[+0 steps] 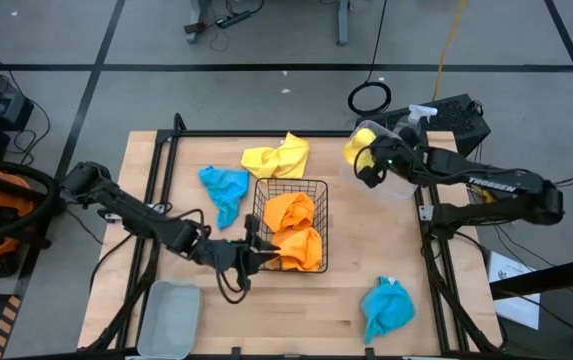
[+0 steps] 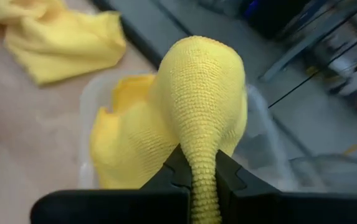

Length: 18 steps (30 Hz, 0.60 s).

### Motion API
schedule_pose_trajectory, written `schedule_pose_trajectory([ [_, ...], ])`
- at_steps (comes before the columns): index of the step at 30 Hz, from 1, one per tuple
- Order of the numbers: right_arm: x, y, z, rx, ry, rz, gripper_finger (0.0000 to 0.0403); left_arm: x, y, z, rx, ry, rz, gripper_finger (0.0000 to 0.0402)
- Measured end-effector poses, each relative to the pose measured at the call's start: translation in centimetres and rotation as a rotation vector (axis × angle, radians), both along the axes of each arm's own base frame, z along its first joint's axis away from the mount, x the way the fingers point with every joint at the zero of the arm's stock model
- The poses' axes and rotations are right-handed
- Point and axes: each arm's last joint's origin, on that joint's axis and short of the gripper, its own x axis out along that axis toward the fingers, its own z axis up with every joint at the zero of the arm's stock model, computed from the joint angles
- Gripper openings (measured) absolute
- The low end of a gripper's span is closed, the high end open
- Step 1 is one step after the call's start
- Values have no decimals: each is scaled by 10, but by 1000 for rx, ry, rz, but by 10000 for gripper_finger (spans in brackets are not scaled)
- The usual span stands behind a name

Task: Sort microfiber towel by color & place in baskets
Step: Put the bottom yellow microfiber towel into the transparent bin

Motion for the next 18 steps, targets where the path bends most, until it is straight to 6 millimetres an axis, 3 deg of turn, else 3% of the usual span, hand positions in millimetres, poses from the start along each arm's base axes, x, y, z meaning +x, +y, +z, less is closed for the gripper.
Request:
schedule_pose_trajectory([
  [8, -2, -15, -13, 45, -68, -16, 7, 2, 4, -1, -24, 17, -35, 75],
  [18, -18, -37, -32, 205, -125, -75, 7, 1, 4, -3, -20, 41, -32, 75],
])
